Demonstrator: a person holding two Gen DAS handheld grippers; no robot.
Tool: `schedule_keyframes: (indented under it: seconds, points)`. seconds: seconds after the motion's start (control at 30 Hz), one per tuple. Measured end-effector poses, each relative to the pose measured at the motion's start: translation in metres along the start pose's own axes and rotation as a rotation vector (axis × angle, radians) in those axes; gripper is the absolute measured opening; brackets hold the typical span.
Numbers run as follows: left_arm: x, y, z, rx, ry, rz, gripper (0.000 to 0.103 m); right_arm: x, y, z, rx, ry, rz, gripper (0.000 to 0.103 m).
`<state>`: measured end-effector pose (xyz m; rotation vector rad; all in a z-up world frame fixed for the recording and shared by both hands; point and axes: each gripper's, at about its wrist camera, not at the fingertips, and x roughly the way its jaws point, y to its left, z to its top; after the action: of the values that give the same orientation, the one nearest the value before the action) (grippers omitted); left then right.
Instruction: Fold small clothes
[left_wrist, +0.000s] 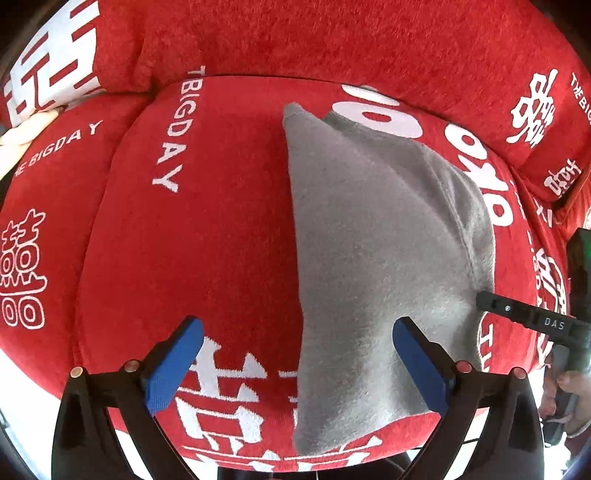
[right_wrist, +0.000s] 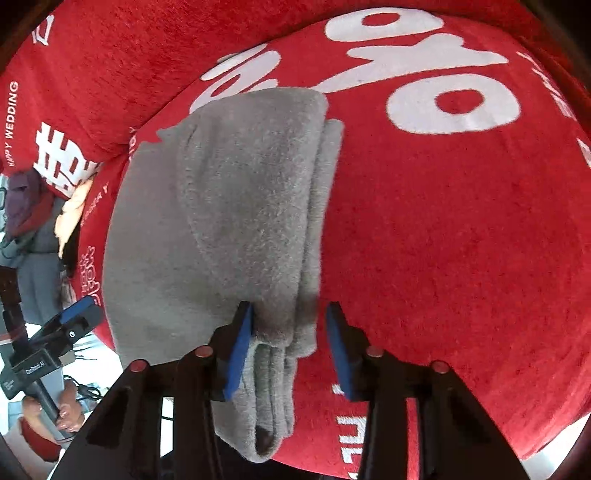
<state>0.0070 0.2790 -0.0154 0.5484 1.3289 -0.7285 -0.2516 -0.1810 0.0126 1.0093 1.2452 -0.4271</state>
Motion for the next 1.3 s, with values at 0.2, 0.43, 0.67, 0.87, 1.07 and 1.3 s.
schedule_keyframes:
  seconds: [0.2, 0.43, 0.67, 0.87, 1.07, 1.3]
  points:
    - [-0.007, -0.002, -0.004, -0.009, 0.011, 0.008, 0.103, -0.023, 0.004, -0.011, 0.026, -0.002, -0.054, 0.051]
    - [-0.014, -0.012, -0.01, 0.026, 0.064, 0.044, 0.103, -0.043, 0.031, -0.031, 0.04, -0.023, -0.138, 0.083]
    - [-0.014, -0.022, -0.015, 0.058, 0.084, 0.091, 0.103, -0.044, 0.065, -0.046, 0.016, -0.073, -0.197, 0.103]
    - [-0.015, -0.022, -0.018, 0.054, 0.084, 0.106, 0.103, -0.041, 0.081, -0.046, 0.007, -0.068, -0.236, 0.103]
    - [-0.017, -0.02, -0.019, 0.057, 0.081, 0.084, 0.103, -0.041, 0.091, -0.045, -0.01, -0.061, -0.286, 0.103]
    - [-0.018, -0.022, -0.02, 0.091, 0.081, 0.096, 0.103, -0.039, 0.092, -0.046, 0.009, -0.059, -0.303, 0.103]
